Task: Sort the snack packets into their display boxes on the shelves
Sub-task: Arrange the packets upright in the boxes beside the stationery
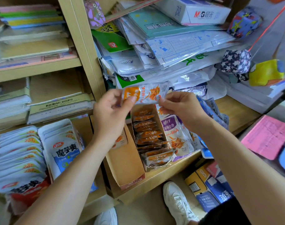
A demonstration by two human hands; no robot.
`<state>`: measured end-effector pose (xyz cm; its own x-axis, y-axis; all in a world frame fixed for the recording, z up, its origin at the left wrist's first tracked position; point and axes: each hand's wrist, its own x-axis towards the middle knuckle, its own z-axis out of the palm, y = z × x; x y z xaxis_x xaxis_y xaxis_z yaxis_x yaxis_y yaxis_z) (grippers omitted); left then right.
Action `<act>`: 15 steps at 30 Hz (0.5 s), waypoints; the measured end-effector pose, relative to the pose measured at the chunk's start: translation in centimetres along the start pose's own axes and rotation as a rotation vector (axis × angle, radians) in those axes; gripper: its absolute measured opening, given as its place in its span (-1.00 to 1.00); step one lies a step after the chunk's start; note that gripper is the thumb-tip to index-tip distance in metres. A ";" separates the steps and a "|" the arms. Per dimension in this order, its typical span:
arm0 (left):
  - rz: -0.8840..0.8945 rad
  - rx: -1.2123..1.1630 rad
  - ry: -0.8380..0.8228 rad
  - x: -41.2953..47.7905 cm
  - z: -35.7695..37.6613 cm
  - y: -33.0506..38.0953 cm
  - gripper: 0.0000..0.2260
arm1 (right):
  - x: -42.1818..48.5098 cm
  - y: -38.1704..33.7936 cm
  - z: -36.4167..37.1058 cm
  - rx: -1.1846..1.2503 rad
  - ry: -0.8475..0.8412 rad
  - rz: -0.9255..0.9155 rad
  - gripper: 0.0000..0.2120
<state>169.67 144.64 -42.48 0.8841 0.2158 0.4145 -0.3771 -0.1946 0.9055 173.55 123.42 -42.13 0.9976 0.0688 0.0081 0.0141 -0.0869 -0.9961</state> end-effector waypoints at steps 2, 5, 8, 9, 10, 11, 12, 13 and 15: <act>0.065 -0.035 0.047 0.3 -0.3 0.4 -0.89 | -0.1 0.3 0.3 -0.265 0.014 -0.043 -0.93; 0.193 0.083 0.060 0.6 -1.0 0.3 -0.88 | 0.0 0.1 0.5 -0.349 0.092 -0.118 -0.83; 0.255 0.220 -0.018 0.7 -1.3 -0.2 -0.85 | 0.2 0.1 0.4 -0.378 0.134 -0.150 -0.83; 0.273 0.270 -0.050 0.7 -1.3 -0.4 -0.86 | 0.2 0.2 0.5 -0.395 0.131 -0.158 -0.84; 0.289 0.332 -0.091 0.8 -1.3 -0.8 -0.86 | 0.2 0.2 0.7 -0.413 0.123 -0.165 -0.85; 0.299 0.401 -0.142 0.8 -1.2 -1.1 -0.85 | 0.2 0.3 0.8 -0.427 0.115 -0.170 -0.85; 0.303 0.469 -0.196 0.8 -1.0 -1.3 -0.83 | 0.1 0.3 0.9 -0.437 0.104 -0.174 -0.84; 0.296 0.526 -0.247 0.7 -0.9 -1.5 -0.80 | 0.1 0.3 1.0 -0.452 0.086 -0.181 -0.82; 0.258 0.591 -0.304 0.6 -0.6 -1.7 -0.73 | 0.0 0.3 1.3 -0.509 0.024 -0.217 -0.76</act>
<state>170.70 145.72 -43.68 0.8571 -0.1665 0.4875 -0.4479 -0.7085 0.5455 173.47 124.71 -42.52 0.9693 0.1165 0.2165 0.2447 -0.5427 -0.8035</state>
